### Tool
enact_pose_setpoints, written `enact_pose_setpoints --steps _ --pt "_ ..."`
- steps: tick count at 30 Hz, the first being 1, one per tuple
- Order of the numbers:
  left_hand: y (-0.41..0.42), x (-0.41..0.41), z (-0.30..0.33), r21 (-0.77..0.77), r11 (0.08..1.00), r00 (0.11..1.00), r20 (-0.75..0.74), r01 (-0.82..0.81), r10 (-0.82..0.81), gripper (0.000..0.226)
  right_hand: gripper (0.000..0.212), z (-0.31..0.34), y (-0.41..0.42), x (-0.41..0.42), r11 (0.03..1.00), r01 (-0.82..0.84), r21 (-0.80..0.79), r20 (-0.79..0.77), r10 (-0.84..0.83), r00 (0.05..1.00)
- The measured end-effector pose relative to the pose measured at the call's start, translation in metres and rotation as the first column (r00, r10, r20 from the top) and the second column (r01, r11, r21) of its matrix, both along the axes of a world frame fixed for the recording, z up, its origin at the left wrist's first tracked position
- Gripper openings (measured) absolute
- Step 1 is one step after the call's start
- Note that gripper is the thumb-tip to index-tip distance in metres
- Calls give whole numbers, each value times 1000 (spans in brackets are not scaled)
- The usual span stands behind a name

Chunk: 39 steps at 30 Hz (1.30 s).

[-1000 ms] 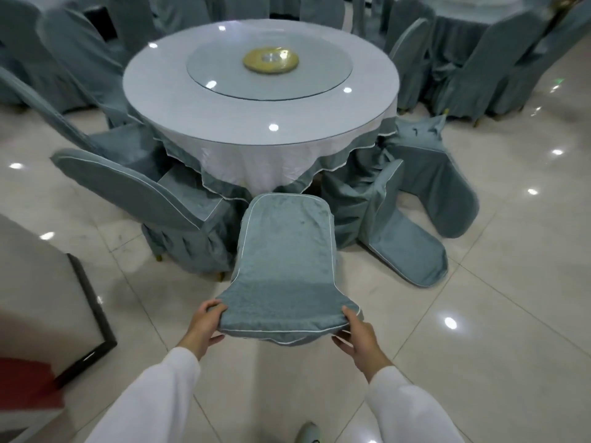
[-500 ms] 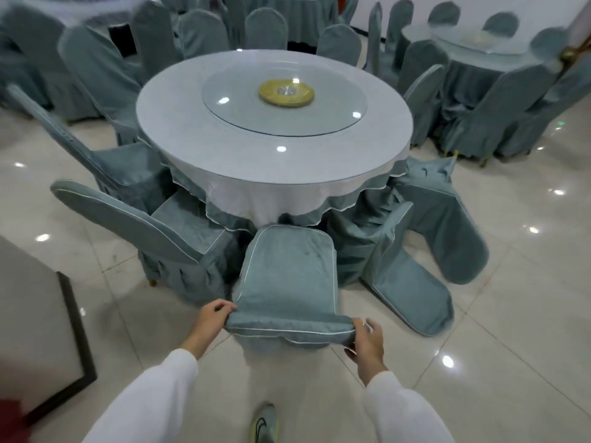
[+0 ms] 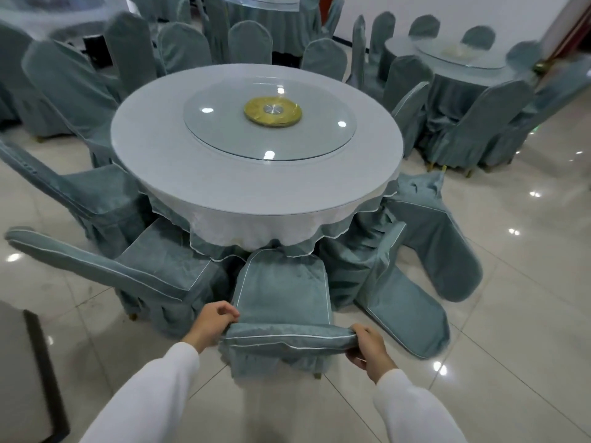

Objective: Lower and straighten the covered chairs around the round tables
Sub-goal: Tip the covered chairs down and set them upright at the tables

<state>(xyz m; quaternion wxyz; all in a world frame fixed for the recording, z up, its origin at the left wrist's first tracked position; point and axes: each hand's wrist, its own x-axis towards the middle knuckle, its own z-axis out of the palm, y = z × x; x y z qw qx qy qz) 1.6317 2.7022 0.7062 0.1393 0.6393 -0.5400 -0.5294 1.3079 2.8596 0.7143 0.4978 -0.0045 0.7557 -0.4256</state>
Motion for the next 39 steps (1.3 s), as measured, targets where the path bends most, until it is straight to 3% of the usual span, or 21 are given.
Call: enact_pose_setpoints --steps 3,7,10,15,22,30,39 --pt "-19 -10 -2 33 994 993 55 106 -108 19 19 5 4 -9 989 -144 42 -13 144 989" --pt "-33 -43 1 71 993 995 40 92 -95 17 32 7 15 -38 912 -390 124 -107 403 909" --pt "-39 -87 14 53 992 993 32 112 -114 12 35 3 17 -79 876 -455 159 -145 477 867" --pt "-37 -175 31 28 990 990 20 138 -138 13 17 16 7 -157 898 -432 86 -192 440 877" --pt "-4 -304 50 29 990 991 -20 135 -135 16 8 43 16 -279 914 -406 -8 -242 392 888" --pt "11 -434 56 -6 995 989 -101 104 -104 18 9 65 12 -407 923 -383 -39 -284 358 890" --pt "-35 -541 30 26 999 993 -114 46 -43 17 8 43 -45 -514 915 -402 -41 -262 378 888"
